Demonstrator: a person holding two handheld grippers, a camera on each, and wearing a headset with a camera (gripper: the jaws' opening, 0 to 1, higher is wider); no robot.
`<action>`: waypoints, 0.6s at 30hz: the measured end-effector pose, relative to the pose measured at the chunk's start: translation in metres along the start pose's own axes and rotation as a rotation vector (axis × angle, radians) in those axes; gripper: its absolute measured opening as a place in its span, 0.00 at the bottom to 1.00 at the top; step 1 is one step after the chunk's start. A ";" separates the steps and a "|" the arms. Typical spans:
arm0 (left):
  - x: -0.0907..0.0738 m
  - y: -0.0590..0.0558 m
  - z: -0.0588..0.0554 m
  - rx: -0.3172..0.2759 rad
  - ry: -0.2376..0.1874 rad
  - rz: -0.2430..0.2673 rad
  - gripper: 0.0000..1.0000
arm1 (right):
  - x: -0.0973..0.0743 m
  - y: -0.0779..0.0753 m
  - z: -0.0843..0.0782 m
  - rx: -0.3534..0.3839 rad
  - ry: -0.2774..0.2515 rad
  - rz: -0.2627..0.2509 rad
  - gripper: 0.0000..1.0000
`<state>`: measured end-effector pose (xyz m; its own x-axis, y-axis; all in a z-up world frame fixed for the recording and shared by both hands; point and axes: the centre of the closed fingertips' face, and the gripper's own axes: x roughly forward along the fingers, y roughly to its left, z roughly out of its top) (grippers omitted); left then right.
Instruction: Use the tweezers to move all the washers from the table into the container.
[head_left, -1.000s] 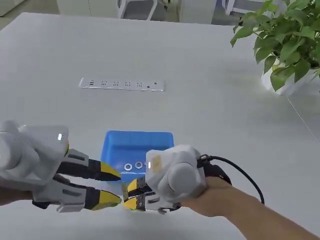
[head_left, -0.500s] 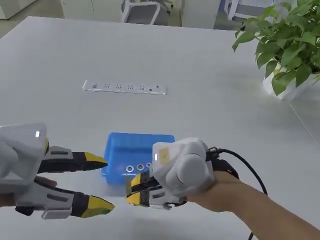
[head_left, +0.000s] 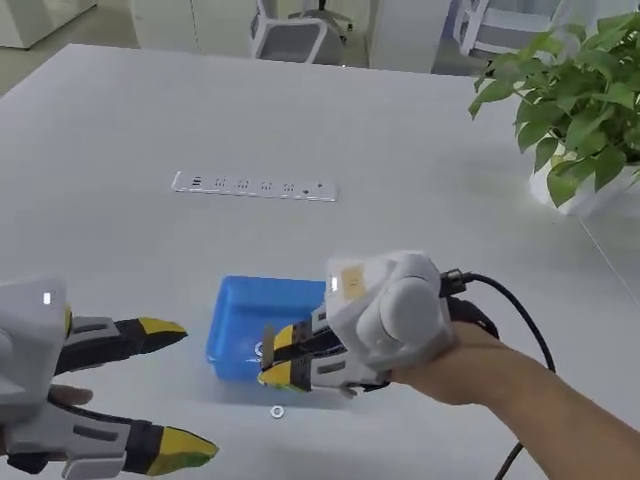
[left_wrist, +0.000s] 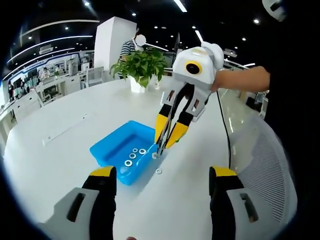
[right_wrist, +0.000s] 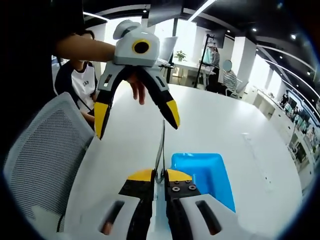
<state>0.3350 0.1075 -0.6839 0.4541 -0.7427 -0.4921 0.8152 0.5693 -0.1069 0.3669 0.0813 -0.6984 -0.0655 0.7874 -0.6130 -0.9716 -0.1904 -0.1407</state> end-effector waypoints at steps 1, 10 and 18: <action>0.000 0.001 -0.001 0.001 0.004 0.017 0.86 | -0.001 -0.001 0.001 -0.001 -0.002 -0.001 0.08; 0.000 0.001 -0.003 -0.037 -0.027 0.068 0.96 | -0.007 -0.017 0.003 -0.034 -0.012 -0.012 0.08; 0.002 0.004 -0.003 -0.057 -0.029 0.092 0.99 | -0.010 -0.032 0.003 -0.052 -0.018 -0.024 0.08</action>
<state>0.3377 0.1091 -0.6883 0.5371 -0.6959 -0.4767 0.7481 0.6541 -0.1121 0.3984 0.0812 -0.6857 -0.0466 0.8026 -0.5947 -0.9598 -0.2010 -0.1960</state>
